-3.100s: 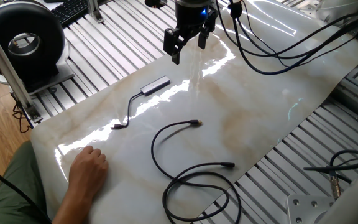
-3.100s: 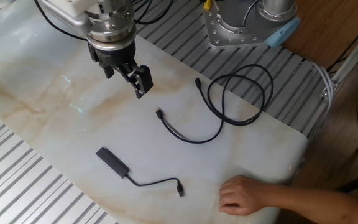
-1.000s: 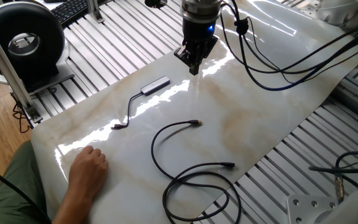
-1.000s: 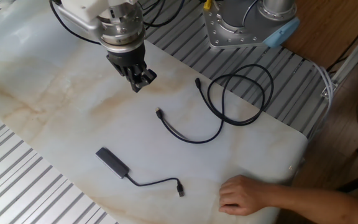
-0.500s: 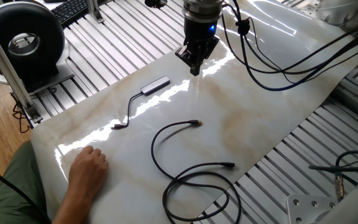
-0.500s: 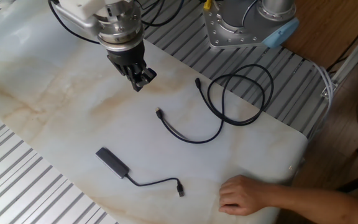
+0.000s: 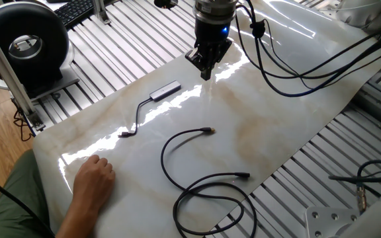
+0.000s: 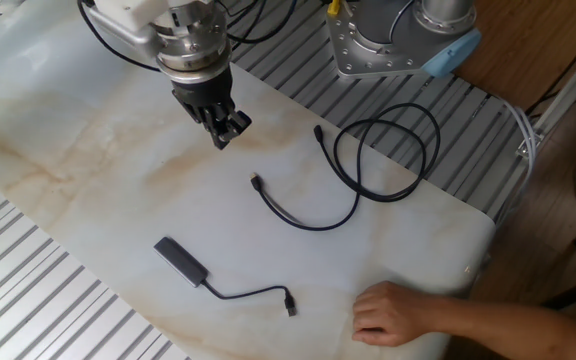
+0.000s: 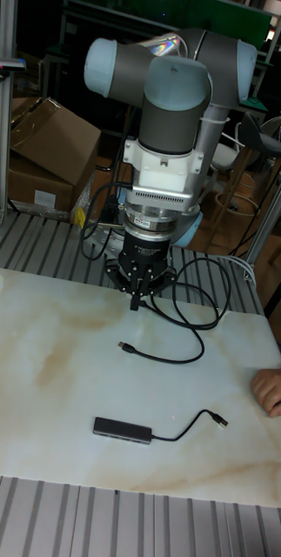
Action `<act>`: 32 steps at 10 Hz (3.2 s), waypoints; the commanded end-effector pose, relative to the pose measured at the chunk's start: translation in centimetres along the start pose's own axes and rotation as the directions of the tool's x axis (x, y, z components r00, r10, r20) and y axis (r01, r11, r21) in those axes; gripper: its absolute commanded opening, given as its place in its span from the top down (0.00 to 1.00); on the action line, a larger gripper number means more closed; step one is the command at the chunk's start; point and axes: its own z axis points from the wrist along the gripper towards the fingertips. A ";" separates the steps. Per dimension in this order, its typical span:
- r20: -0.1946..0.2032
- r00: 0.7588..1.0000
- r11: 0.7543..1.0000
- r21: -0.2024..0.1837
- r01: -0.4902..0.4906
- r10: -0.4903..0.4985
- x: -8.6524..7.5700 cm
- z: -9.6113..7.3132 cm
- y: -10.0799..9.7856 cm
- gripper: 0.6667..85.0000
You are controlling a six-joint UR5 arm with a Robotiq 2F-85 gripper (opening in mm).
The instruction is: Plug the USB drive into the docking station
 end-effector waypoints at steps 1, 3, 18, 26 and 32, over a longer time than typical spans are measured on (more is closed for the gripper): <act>0.009 1.000 1.000 -0.001 0.006 -0.006 -0.3 -0.3 0.1 0.99; 0.008 0.999 0.998 0.047 0.031 -0.031 -0.8 -0.8 -0.8 0.99; -0.195 0.980 0.991 0.121 0.059 -0.035 4.2 -1.7 -2.6 0.99; -0.057 0.998 0.999 0.039 -0.002 0.004 -0.3 9.6 1.5 0.99; -0.053 0.998 0.998 0.044 -0.034 0.036 -1.5 10.3 2.2 0.99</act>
